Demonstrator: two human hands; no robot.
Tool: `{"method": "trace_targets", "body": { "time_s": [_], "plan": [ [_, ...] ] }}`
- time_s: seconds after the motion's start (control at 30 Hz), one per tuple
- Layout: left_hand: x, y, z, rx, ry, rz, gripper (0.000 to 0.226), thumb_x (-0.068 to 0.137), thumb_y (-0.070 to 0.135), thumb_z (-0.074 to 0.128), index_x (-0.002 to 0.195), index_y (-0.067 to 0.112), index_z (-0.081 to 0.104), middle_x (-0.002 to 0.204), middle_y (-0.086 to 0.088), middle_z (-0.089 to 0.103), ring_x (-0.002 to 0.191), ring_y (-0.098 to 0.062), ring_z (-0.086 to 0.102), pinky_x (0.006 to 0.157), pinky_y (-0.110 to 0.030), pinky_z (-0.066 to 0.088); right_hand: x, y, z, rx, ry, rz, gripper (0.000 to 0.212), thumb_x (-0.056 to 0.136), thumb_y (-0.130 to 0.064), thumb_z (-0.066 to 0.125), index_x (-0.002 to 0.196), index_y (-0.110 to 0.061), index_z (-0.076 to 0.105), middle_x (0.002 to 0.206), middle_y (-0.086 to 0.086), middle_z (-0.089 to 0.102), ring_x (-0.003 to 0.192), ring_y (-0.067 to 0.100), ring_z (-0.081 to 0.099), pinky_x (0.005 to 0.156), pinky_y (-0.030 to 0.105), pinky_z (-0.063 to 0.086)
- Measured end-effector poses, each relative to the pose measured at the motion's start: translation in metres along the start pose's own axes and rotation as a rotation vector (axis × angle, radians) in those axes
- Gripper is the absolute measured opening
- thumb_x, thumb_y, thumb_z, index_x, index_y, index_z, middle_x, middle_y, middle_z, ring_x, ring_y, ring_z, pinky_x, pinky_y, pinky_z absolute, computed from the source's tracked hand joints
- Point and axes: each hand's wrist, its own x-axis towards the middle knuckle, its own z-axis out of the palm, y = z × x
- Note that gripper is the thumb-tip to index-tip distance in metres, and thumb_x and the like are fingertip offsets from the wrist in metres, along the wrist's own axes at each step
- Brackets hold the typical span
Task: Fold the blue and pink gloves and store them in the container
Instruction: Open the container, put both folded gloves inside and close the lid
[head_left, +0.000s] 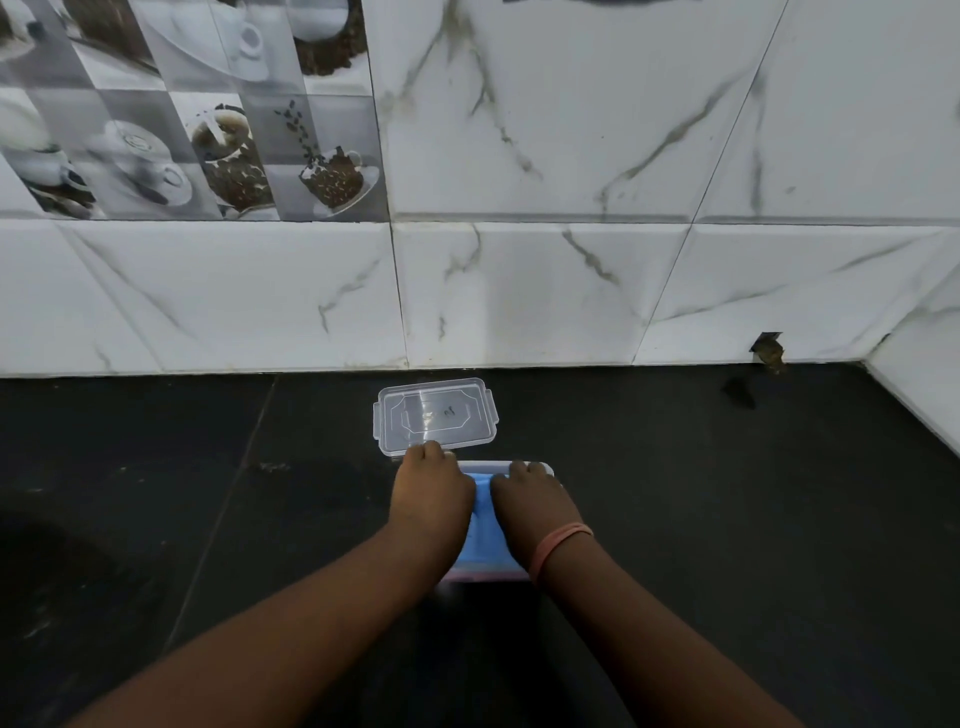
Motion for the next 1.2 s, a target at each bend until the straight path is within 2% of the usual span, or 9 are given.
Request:
{"method": "trace_targets", "body": {
  "time_s": [0.07, 0.13, 0.23, 0.37, 0.5, 0.8, 0.9, 1.0, 1.2],
  "plan": [
    [0.002, 0.005, -0.004, -0.137, -0.013, 0.02, 0.03, 0.096, 0.01, 0.058, 0.124, 0.011, 0.068, 0.128, -0.011, 0.063, 0.123, -0.031, 0.056, 0.101, -0.042, 0.047, 0.001, 0.003, 0.0, 0.068, -0.036, -0.058, 0.051, 0.088, -0.003, 0.061, 0.136, -0.011, 0.049, 0.138, 0.017, 0.045, 0.124, 0.035, 0.049, 0.097, 0.045, 0.048],
    [0.006, 0.009, -0.005, -0.197, -0.191, 0.075, 0.042, 0.096, 0.01, 0.061, 0.138, 0.009, 0.058, 0.143, -0.014, 0.056, 0.135, -0.032, 0.052, 0.109, -0.042, 0.045, 0.0, 0.004, 0.003, 0.078, -0.085, -0.053, 0.058, 0.087, -0.007, 0.065, 0.14, -0.016, 0.043, 0.146, 0.016, 0.034, 0.124, 0.038, 0.047, 0.093, 0.047, 0.051],
    [0.012, 0.015, 0.007, -0.147, -0.413, 0.124, 0.071, 0.099, 0.017, 0.063, 0.158, 0.0, 0.027, 0.166, -0.025, 0.023, 0.154, -0.04, 0.025, 0.122, -0.047, 0.03, 0.0, 0.003, 0.013, 0.075, -0.135, -0.021, 0.061, 0.09, -0.01, 0.062, 0.145, -0.016, 0.036, 0.155, 0.017, 0.021, 0.131, 0.04, 0.041, 0.097, 0.05, 0.051],
    [0.027, 0.025, 0.029, -0.175, -0.498, 0.032, 0.095, 0.099, 0.025, 0.065, 0.161, -0.001, -0.002, 0.167, -0.03, -0.011, 0.156, -0.046, 0.007, 0.127, -0.05, 0.019, 0.004, -0.005, 0.018, 0.017, -0.147, 0.013, 0.066, 0.095, -0.013, 0.058, 0.152, -0.01, 0.025, 0.159, 0.02, 0.013, 0.135, 0.042, 0.036, 0.101, 0.048, 0.047],
    [0.04, 0.023, 0.037, -0.255, -0.531, -0.017, 0.108, 0.093, 0.026, 0.072, 0.16, 0.001, -0.009, 0.168, -0.025, -0.015, 0.157, -0.043, -0.001, 0.126, -0.05, 0.015, 0.011, -0.008, 0.014, 0.029, -0.172, 0.038, 0.065, 0.096, -0.013, 0.058, 0.152, -0.008, 0.027, 0.158, 0.018, 0.014, 0.135, 0.042, 0.036, 0.104, 0.049, 0.046],
    [0.04, 0.018, 0.029, -0.294, -0.557, -0.024, 0.104, 0.094, 0.023, 0.071, 0.161, 0.0, -0.005, 0.17, -0.024, -0.008, 0.158, -0.039, 0.003, 0.128, -0.048, 0.013, 0.011, -0.008, 0.01, 0.044, -0.193, 0.049, 0.064, 0.096, -0.013, 0.058, 0.152, -0.009, 0.028, 0.158, 0.016, 0.014, 0.137, 0.041, 0.037, 0.107, 0.048, 0.045],
    [0.034, 0.016, 0.023, -0.297, -0.484, 0.041, 0.08, 0.099, 0.023, 0.064, 0.161, 0.003, 0.018, 0.168, -0.023, 0.018, 0.156, -0.038, 0.02, 0.125, -0.047, 0.023, 0.012, -0.011, 0.003, 0.028, -0.185, 0.036, 0.057, 0.093, -0.012, 0.062, 0.145, -0.009, 0.041, 0.152, 0.017, 0.027, 0.128, 0.038, 0.049, 0.102, 0.047, 0.047],
    [0.034, 0.001, 0.014, -0.417, -0.197, 0.001, 0.034, 0.096, 0.01, 0.054, 0.128, 0.007, 0.063, 0.136, -0.018, 0.063, 0.127, -0.034, 0.061, 0.104, -0.042, 0.05, 0.02, -0.002, -0.014, 0.081, -0.076, 0.019, 0.036, 0.092, -0.006, 0.053, 0.127, -0.012, 0.059, 0.133, 0.017, 0.051, 0.116, 0.037, 0.06, 0.094, 0.044, 0.051],
    [0.058, -0.061, -0.011, -0.692, 0.059, -0.271, 0.01, 0.085, 0.006, 0.054, 0.088, 0.005, 0.063, 0.105, -0.019, 0.072, 0.101, -0.037, 0.069, 0.083, -0.036, 0.055, 0.062, 0.026, -0.044, 0.296, 0.033, 0.114, 0.024, 0.084, -0.004, 0.055, 0.102, -0.01, 0.069, 0.11, 0.014, 0.07, 0.102, 0.035, 0.067, 0.087, 0.034, 0.053]
  ]
}}
